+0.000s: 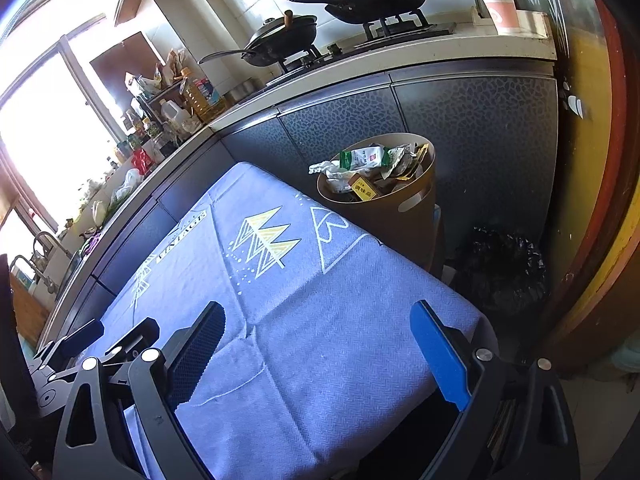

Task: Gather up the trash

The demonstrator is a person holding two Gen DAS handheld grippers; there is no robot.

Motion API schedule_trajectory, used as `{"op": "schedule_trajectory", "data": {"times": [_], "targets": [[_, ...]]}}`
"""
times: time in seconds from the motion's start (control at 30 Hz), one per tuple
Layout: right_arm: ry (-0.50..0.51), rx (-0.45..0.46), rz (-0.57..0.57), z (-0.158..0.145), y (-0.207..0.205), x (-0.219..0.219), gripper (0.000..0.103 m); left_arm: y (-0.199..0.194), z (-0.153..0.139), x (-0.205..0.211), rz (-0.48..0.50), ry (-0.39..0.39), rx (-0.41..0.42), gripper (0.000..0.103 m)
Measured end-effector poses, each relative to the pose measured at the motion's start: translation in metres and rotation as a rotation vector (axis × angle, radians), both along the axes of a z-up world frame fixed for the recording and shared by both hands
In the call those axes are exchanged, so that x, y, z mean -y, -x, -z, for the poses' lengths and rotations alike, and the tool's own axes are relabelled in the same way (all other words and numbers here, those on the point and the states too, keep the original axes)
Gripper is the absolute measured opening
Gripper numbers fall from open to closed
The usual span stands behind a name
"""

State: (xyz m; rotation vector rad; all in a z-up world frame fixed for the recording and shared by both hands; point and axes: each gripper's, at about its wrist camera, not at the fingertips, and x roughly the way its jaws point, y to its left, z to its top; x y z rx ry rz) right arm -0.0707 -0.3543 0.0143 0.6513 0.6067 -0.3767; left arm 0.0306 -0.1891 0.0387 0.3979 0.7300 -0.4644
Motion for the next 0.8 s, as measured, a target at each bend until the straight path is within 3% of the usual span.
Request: {"op": "schedule_trajectory", "data": {"times": [0.8], "targets": [[-0.006,-0.003,-0.011,0.0017,-0.0008,-0.0055,0.093,0.0034,-0.0007,-0.0018,-0.003,-0.004,0.002,0.097]]}}
